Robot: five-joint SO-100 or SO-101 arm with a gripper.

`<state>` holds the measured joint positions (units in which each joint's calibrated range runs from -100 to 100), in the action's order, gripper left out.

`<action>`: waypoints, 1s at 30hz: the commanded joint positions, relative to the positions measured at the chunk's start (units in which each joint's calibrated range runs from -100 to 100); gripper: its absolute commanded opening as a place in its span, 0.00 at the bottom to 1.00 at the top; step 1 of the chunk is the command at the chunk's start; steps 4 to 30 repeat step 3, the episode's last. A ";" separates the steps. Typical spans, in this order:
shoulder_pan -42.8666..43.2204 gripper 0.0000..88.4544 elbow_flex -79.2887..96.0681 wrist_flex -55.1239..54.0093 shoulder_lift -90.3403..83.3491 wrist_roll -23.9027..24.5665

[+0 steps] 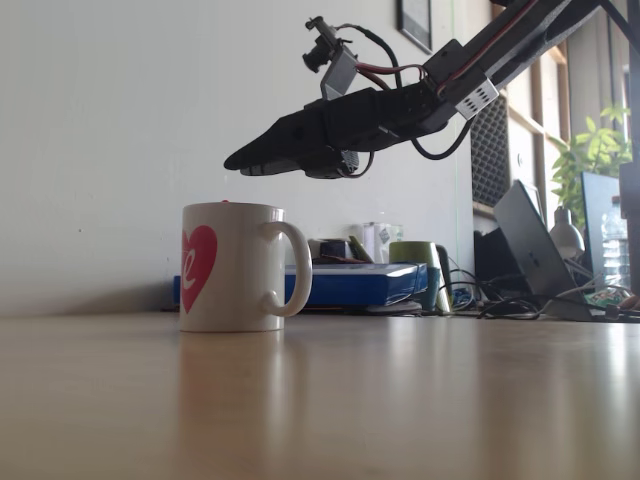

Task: Grab the pen and place it in the cup.

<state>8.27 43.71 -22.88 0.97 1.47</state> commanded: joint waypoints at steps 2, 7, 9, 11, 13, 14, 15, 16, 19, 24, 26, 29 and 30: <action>-0.63 0.16 -0.29 -0.56 -1.13 -0.26; -0.63 0.16 -0.29 -0.56 -1.13 -0.20; -0.63 0.16 -0.29 -0.56 -1.13 -0.20; -0.63 0.16 -0.29 -0.56 -1.13 -0.20; -0.63 0.16 -0.29 -0.56 -1.13 -0.20; -0.63 0.16 -0.29 -0.56 -1.13 -0.20; -0.63 0.16 -0.29 -0.56 -1.13 -0.20; -0.63 0.16 -0.29 -0.56 -1.13 -0.20; -0.63 0.16 -0.29 -0.56 -1.13 -0.20; -0.63 0.16 -0.29 -0.56 -1.13 -0.20; -0.63 0.16 -0.29 -0.56 -1.13 -0.20; -0.63 0.16 -0.29 -0.56 -1.13 -0.20; -0.63 0.16 -0.29 -0.56 -1.13 -0.20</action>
